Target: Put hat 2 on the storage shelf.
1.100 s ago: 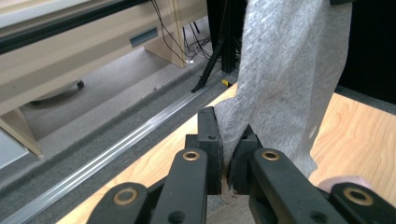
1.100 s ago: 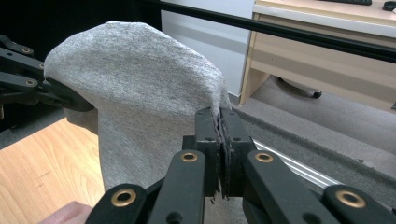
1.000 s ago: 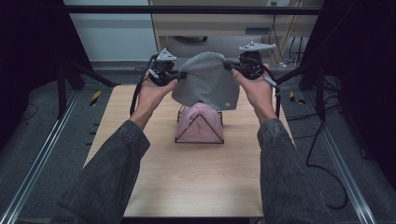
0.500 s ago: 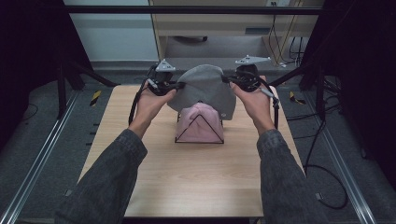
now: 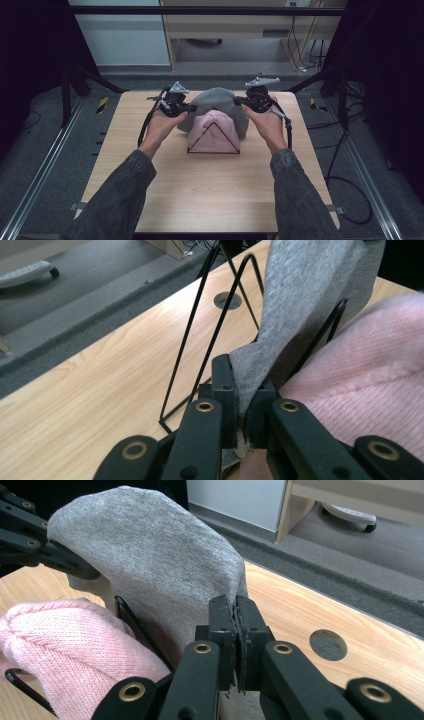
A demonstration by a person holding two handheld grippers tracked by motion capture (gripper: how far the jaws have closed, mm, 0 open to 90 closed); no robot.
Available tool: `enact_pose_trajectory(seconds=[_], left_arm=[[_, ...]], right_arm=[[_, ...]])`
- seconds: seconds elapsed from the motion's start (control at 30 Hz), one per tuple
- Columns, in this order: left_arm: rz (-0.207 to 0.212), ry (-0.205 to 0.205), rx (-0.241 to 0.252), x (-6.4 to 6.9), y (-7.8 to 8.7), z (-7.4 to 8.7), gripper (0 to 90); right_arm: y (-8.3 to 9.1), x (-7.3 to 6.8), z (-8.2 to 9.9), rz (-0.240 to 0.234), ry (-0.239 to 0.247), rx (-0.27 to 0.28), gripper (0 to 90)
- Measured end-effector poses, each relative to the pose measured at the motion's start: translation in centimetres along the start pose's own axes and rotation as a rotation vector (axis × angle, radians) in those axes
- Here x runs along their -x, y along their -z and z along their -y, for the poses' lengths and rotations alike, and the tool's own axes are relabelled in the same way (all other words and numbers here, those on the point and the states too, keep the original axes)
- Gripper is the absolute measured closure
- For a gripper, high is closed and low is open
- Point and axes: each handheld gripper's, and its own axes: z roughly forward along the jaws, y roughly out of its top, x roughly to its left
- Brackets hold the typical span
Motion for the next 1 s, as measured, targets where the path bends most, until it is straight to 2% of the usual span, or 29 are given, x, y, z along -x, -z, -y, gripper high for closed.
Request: enact_pose_trajectory(seconds=[0.47,0.57,0.7,0.8,0.83,0.87,0.93,0.97,1.0], left_arm=[[0.013,0.022,-0.044,-0.1,-0.9,1.8,84.2],[-0.002,0.039,-0.042,-0.2,-0.7,1.9,75.1],[-0.031,0.03,-0.023,-0.3,0.6,1.7,63.3],[-0.042,0.021,-0.005,-0.2,1.5,1.6,58.2],[-0.06,0.004,-0.003,0.0,2.6,1.5,55.2],[-0.06,0.004,-0.003,0.0,2.6,1.5,52.4],[-0.071,-0.006,-0.006,0.2,3.7,1.6,49.0],[-0.075,-0.011,-0.009,0.3,4.2,1.7,41.4],[-0.085,-0.013,-0.014,0.5,5.0,2.0,37.6]], right_arm=[[-1.0,-0.3,1.5,-0.012,-0.007,-0.047,86.8],[-1.0,-0.3,1.7,-0.011,-0.014,-0.06,78.1],[-0.2,-0.2,1.8,0.014,-0.014,-0.053,65.1],[0.9,-0.1,1.7,0.024,-0.019,-0.036,60.9],[1.5,-0.1,1.7,0.031,-0.018,-0.03,57.9],[1.8,-0.1,1.6,0.034,-0.019,-0.028,55.1],[2.3,-0.2,1.7,0.039,-0.018,-0.026,52.4],[3.4,-0.4,1.9,0.057,-0.015,-0.011,47.5],[3.8,-0.5,2.1,0.063,-0.015,-0.013,44.9]])
